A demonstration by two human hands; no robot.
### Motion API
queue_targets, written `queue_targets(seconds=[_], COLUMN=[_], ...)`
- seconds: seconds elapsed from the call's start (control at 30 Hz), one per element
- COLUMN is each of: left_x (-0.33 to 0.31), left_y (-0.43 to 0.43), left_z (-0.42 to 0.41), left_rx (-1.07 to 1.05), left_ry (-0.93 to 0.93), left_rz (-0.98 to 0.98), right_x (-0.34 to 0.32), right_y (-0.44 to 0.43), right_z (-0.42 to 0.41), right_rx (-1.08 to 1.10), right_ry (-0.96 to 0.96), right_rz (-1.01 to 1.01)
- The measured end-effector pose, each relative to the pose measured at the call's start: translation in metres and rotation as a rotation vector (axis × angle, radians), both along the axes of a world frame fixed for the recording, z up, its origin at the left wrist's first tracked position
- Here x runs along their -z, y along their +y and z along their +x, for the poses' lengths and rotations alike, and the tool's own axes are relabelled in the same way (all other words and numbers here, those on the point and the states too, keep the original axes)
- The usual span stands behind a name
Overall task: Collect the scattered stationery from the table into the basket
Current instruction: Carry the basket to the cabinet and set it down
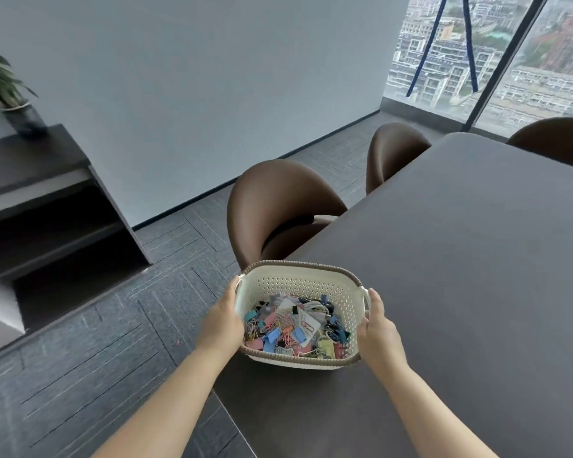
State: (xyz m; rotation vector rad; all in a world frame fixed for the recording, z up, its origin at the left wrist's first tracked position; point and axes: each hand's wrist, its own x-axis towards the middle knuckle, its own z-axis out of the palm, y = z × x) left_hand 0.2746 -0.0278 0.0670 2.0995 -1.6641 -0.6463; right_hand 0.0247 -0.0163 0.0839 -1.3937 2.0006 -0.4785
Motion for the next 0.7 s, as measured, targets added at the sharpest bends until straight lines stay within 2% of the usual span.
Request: queue_targets(seconds=[0.33, 0.53, 0.7], left_x=[-0.043, -0.044, -0.058], left_y=[0.011, -0.030, -0.070], left_z=[0.144, 0.280, 0.411], left_rx=[-0.220, -0.303, -0.373], left_ry=[-0.002, 0.080, 0.031], left_rz=[-0.114, -0.189, -0.189], right_x=[-0.035, -0.048, -0.047], right_y=[-0.056, -0.128, -0.184], right_z=[0.148, 0.286, 0.422], right_rx=[-0.270, -0.409, -0.469], right_ry=[-0.030, 0.026, -0.015], right_rz=[-0.078, -0.165, -0.163])
